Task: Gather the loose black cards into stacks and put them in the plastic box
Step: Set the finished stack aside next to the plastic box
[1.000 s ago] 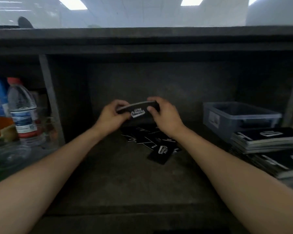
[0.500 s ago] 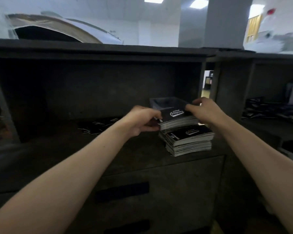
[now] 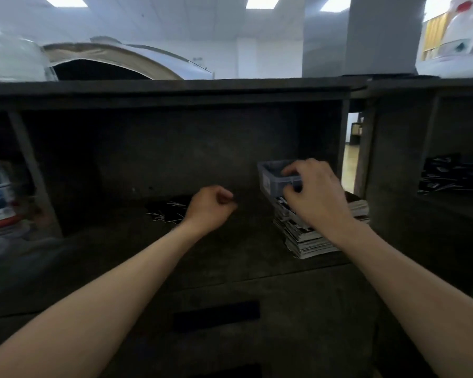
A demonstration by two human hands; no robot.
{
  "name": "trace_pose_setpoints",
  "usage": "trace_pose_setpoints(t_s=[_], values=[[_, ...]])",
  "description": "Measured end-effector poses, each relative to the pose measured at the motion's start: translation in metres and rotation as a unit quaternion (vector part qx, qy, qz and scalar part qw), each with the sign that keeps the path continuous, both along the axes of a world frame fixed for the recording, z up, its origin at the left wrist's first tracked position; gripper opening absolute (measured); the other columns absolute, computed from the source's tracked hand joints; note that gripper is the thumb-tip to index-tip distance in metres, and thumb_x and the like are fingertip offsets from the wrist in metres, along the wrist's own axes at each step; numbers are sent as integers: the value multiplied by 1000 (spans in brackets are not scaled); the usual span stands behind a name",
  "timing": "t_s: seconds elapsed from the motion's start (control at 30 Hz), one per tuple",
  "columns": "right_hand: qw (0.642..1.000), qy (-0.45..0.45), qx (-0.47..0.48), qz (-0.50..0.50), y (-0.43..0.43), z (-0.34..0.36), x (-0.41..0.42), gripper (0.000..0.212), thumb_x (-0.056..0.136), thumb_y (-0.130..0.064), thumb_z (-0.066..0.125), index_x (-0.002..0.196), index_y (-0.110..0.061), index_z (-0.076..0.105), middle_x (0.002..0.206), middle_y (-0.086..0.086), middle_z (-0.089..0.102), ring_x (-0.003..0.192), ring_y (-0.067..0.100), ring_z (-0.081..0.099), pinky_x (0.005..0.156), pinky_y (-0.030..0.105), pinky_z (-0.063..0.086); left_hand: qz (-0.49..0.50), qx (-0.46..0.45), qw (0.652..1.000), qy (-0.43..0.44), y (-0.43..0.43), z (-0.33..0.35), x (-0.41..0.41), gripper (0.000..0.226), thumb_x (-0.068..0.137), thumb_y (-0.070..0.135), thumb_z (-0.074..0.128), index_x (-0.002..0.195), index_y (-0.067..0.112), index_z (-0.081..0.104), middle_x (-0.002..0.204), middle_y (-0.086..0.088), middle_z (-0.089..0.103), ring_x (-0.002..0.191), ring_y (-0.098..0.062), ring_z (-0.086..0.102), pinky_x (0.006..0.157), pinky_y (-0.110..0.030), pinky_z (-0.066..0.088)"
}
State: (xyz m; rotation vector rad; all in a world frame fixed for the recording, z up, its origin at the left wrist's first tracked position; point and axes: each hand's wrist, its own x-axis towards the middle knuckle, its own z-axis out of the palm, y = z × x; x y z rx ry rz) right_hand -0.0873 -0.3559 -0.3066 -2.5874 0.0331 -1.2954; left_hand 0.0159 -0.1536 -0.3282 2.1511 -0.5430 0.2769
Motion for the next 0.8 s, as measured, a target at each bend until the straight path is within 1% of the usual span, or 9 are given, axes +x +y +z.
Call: trace_pose_setpoints(t_s=[0.1, 0.17, 0.23, 0.3, 0.43, 0.5, 0.67, 0.73, 0.8], values=[[981, 125, -51, 139, 51, -8, 31, 34, 83, -40, 69, 116, -33, 63, 116, -6, 60, 107, 14, 58, 89, 35, 51, 83, 127, 986, -62, 62, -10, 44, 28, 91, 24, 69, 118, 17, 68, 118, -5, 70, 109, -20, 65, 96, -34, 52], [943, 254, -71, 205, 82, -19, 59, 56, 80, -57, 69, 130, -35, 56, 135, -3, 52, 123, 17, 51, 103, 40, 47, 134, 194, 970, -55, 101, -15, 75, 35, 94, 28, 65, 126, 14, 65, 128, -12, 66, 120, -28, 60, 103, -37, 48], [907, 367, -65, 196, 103, -32, 92, 92, 70, -77, 65, 147, -36, 38, 156, 1, 30, 142, 24, 31, 116, 47, 31, 157, 242, 957, -29, 134, -22, 103, 43, 97, 38, 58, 134, 16, 60, 137, -14, 60, 126, -32, 55, 106, -38, 45], [888, 433, -49, 144, 116, -43, 126, 121, 54, -93, 57, 155, -40, 14, 165, -1, 5, 151, 29, 7, 119, 54, 15, 160, 261, 952, 12, 156, -29, 126, 54, 97, 56, 49, 141, 25, 53, 148, -11, 51, 135, -32, 47, 112, -40, 40], [866, 493, -3, 90, 132, -54, 182, 140, 36, -107, 40, 153, -46, -5, 165, 2, -15, 151, 31, -16, 118, 61, -1, 133, 278, 949, 71, 170, -33, 161, 77, 85, 84, 31, 151, 44, 31, 164, -1, 24, 150, -26, 22, 122, -44, 21], [860, 505, -1, 75, 137, -52, 202, 143, 31, -109, 37, 153, -47, -2, 166, 4, -12, 151, 33, -13, 118, 60, 0, 92, 271, 954, 87, 167, -36, 175, 76, 86, 83, 29, 151, 44, 30, 164, 4, 23, 151, -22, 21, 122, -37, 17], [876, 473, -1, 96, 136, -47, 235, 130, 32, -109, 42, 148, -53, 25, 165, -2, 13, 150, 28, 15, 119, 48, 21, 30, 320, 945, 57, 161, -35, 194, 50, 97, 63, 40, 142, 43, 48, 157, 11, 38, 143, -14, 34, 110, -24, 24], [878, 461, 15, 127, 127, -48, 244, 116, 35, -105, 50, 140, -57, 37, 161, -6, 24, 147, 23, 26, 117, 43, 27, 26, 329, 942, 59, 168, -26, 197, 42, 94, 58, 53, 130, 38, 61, 144, 9, 53, 130, -12, 48, 98, -20, 32], [869, 456, 38, 190, 117, -45, 247, 102, 41, -95, 66, 133, -55, 49, 152, -11, 41, 139, 16, 40, 115, 37, 32, 38, 309, 950, 26, 174, -17, 198, 34, 89, 56, 62, 111, 31, 70, 120, 7, 68, 112, -13, 61, 90, -22, 44]])
